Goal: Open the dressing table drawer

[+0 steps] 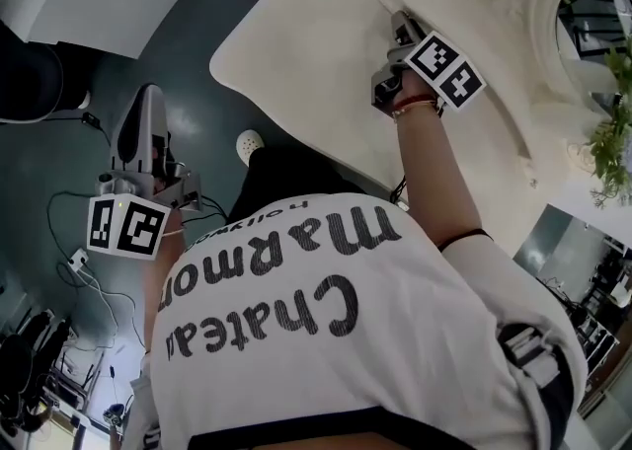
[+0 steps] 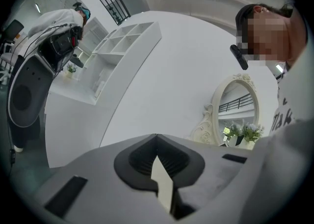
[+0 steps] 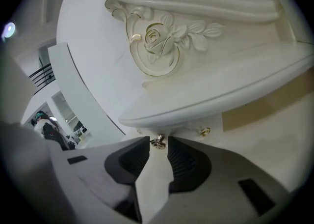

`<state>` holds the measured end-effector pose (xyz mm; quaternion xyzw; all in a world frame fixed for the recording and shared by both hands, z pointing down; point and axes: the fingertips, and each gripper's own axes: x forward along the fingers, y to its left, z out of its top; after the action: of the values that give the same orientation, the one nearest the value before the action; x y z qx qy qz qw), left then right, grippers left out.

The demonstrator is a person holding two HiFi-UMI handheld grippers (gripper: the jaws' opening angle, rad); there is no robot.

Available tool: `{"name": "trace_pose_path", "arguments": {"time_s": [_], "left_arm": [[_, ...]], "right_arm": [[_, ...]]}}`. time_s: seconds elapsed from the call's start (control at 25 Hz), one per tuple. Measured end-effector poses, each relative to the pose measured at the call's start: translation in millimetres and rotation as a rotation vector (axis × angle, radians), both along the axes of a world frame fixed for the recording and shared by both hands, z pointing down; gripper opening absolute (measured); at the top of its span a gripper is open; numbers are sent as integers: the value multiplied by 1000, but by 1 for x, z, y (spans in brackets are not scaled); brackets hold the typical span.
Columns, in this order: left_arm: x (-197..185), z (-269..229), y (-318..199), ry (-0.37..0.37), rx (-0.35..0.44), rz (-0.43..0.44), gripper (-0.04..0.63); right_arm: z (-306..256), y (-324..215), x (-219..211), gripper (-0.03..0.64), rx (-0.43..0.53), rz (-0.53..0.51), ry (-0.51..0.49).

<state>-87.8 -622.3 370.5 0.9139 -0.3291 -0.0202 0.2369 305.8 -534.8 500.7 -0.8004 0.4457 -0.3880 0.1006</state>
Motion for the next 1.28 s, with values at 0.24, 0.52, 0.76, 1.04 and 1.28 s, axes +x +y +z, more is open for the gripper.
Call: {"name": "trace_pose_path", "arguments": {"time_s": [0.24,0.52,0.76,1.04,1.28], "left_arm": [[-3,3,6,-2,-4,-12,23],[-8,3,13,-13,-3,-23,23],[-11,-2,18,-20,13,-31,23],[-13,-4,24,-29,16,-35,23],[-9,-8,28,-36,24,-32,23]], "right_arm": [[1,-4,-1,109,36,39,-35],[0,-3,-1,106,36,54,-28],[0,-2,-9,106,32,45,-42],[0,2,-16,106,29,26,-45],[0,5,-21,106,23,12,-52]]}}
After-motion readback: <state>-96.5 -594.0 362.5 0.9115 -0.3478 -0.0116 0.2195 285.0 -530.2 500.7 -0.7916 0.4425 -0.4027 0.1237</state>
